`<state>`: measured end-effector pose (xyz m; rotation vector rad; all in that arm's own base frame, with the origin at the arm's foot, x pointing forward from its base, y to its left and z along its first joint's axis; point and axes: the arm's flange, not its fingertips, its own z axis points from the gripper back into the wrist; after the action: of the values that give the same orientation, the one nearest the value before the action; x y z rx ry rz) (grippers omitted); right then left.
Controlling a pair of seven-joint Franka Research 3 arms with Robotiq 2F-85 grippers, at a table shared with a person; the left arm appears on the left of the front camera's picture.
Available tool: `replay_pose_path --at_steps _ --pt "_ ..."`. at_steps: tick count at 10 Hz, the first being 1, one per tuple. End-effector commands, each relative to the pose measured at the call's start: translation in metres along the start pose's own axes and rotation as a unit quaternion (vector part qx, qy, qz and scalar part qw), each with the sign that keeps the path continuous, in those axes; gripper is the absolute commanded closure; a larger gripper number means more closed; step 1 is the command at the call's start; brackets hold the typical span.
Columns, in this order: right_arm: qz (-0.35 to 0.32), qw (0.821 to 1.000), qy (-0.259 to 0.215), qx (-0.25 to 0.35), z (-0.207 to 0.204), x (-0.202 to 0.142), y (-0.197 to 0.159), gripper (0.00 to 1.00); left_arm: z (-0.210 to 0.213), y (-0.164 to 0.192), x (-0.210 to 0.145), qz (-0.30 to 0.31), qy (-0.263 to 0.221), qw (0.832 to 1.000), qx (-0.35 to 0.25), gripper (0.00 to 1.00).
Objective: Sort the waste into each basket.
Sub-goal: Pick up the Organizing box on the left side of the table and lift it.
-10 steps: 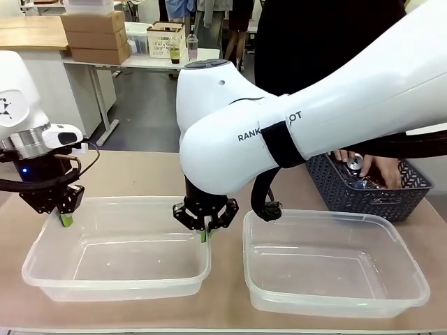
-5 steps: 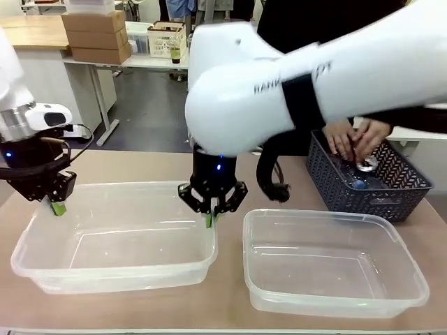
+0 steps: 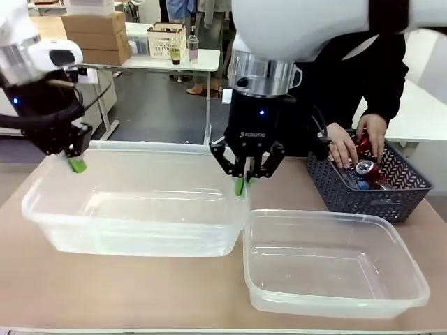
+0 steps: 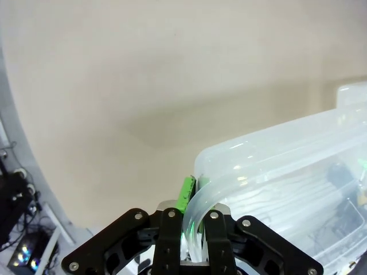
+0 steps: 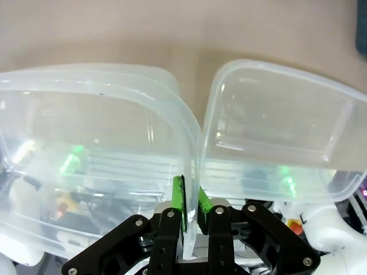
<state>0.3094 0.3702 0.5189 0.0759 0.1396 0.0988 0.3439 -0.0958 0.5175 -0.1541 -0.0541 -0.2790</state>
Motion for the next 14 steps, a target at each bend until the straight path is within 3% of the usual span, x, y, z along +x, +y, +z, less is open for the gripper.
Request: replay_pose_path --at_steps 1,2,3,6,8,11,12,14 --pt "0.004 1.0 -0.003 -0.006 -0.013 0.001 0.009 1.0 -0.014 0.013 -0.009 0.009 0.007 1.0 0.007 1.0" --pt "0.004 1.0 -0.003 -0.006 -0.013 0.001 0.009 1.0 -0.014 0.013 -0.009 0.009 0.007 1.0 0.007 1.0" --pt "0.004 1.0 0.002 -0.002 -0.007 0.0 0.005 0.94 -0.01 0.005 -0.004 0.006 0.01 1.0 0.001 0.93" --pt "-0.037 0.999 -0.033 -0.009 0.009 -0.001 -0.067 0.94 -0.004 -0.059 0.029 -0.062 -0.049 0.996 -0.028 0.93" --pt "-0.049 0.997 -0.039 -0.048 0.021 -0.016 -0.105 0.94 -0.002 -0.116 0.064 -0.128 -0.04 0.991 -0.015 0.93" --pt "-0.067 0.996 -0.052 -0.008 0.02 -0.028 -0.15 0.94 -0.018 -0.158 0.07 -0.143 -0.028 0.989 0.011 0.93" --pt "-0.066 0.996 -0.054 -0.014 0.015 -0.019 -0.162 0.94 -0.026 -0.17 0.063 -0.12 -0.007 0.993 0.016 0.93" --pt "-0.086 0.995 -0.042 -0.036 0.028 -0.028 -0.141 0.94 -0.02 -0.15 0.072 -0.147 -0.03 0.989 0.003 0.93"
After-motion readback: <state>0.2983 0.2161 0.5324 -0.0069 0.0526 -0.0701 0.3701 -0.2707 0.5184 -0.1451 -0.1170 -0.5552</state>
